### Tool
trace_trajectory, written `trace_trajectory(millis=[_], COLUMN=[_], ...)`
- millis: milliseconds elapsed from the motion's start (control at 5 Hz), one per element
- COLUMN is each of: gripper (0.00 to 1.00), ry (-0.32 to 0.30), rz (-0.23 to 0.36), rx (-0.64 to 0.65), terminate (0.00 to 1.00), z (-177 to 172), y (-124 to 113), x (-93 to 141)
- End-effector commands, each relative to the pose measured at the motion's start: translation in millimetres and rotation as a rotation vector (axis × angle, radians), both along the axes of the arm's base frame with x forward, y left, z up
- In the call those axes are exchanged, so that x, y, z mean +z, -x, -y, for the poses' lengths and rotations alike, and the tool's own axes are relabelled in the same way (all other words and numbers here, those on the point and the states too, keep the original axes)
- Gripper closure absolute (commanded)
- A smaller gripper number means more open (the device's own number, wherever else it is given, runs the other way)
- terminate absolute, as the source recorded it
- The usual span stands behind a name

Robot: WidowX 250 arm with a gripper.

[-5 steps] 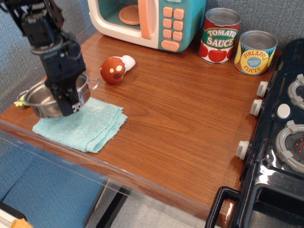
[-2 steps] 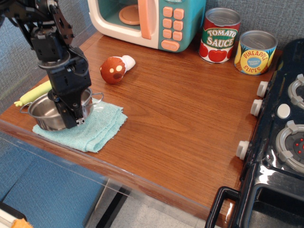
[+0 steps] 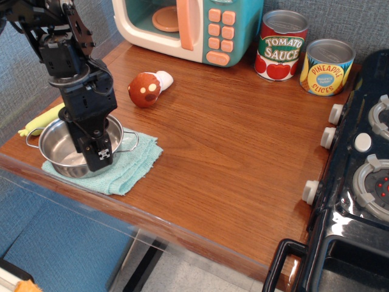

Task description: Place the pot on top of the blue cloth.

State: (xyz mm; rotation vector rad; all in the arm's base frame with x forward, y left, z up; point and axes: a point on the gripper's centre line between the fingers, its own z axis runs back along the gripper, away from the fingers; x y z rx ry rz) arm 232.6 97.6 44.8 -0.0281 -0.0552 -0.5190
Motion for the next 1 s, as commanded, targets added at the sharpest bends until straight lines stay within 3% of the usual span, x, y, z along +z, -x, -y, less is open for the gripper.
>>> trace_trajectory(millis=[0, 200, 600, 800], gripper=[0.0, 0.0, 0.0, 0.0], ry=[-0.004, -0.019, -0.019, -0.019], rz=[0.138, 0.179, 0.179, 0.179], rx=[0.051, 0.082, 0.082, 0.082], terminate=[0.0, 0.0, 0.0, 1.0], z=[15, 25, 25, 25], y=[14, 14, 14, 14], x=[46, 58, 58, 58])
